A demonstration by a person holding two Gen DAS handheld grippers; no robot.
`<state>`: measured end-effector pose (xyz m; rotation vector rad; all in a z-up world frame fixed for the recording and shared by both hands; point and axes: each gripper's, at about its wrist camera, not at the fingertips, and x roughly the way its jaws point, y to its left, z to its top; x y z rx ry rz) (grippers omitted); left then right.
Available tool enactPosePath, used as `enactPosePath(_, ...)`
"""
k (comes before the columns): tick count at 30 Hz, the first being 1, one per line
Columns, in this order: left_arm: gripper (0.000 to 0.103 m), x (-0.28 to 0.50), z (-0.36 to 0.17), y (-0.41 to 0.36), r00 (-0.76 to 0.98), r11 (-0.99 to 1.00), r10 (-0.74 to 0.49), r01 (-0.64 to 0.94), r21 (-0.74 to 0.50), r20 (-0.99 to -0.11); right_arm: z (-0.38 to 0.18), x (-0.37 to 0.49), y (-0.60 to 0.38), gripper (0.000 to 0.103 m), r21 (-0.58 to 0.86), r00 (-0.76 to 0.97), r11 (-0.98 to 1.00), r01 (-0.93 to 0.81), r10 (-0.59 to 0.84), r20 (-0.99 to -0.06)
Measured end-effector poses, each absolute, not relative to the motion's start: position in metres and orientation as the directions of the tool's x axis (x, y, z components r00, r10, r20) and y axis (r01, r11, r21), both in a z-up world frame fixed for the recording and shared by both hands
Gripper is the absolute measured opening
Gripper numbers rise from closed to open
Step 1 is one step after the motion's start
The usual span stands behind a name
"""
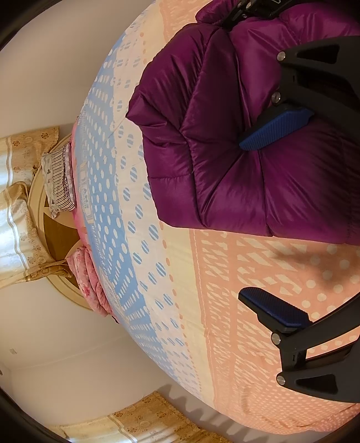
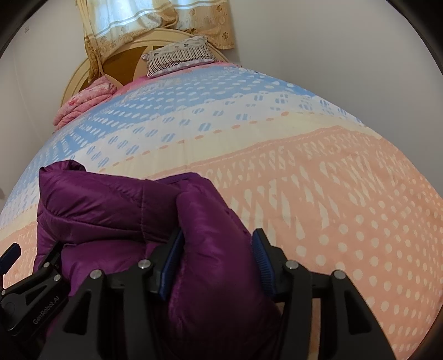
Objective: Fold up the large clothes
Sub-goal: 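Press the folded purple jacket bundle flat with both tools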
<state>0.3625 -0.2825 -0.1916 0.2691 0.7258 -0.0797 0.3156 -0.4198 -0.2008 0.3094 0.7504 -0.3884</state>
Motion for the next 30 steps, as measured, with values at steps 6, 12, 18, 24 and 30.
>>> enactPosePath(6, 0.1, 0.364, -0.194, -0.282, 0.745, 0.96, 0.029, 0.165, 0.225, -0.667, -0.205, 0.319, -0.42, 0.055, 0.12, 0.65, 0.887, 0.446, -0.229, -0.725)
enactPosePath(12, 0.1, 0.364, -0.196, -0.287, 0.739, 0.956, 0.045, 0.164, 0.244, -0.672, -0.209, 0.323, -0.421, 0.057, 0.107, 0.629, 0.888, 0.447, -0.228, -0.743)
enactPosePath(18, 0.1, 0.366, -0.198, -0.288, 0.73, 0.954, 0.05, 0.167, 0.25, -0.681, -0.212, 0.325, -0.422, 0.058, 0.097, 0.613, 0.889, 0.447, -0.226, -0.757)
enactPosePath(24, 0.101, 0.365, -0.199, -0.29, 0.731, 0.953, 0.056, 0.164, 0.255, -0.68, -0.214, 0.327, -0.422, 0.059, 0.092, 0.604, 0.888, 0.451, -0.228, -0.763)
enactPosePath(30, 0.101, 0.366, -0.2, -0.292, 0.73, 0.954, 0.049, 0.168, 0.248, -0.682, -0.215, 0.327, -0.423, 0.06, 0.1, 0.609, 0.885, 0.454, -0.226, -0.76)
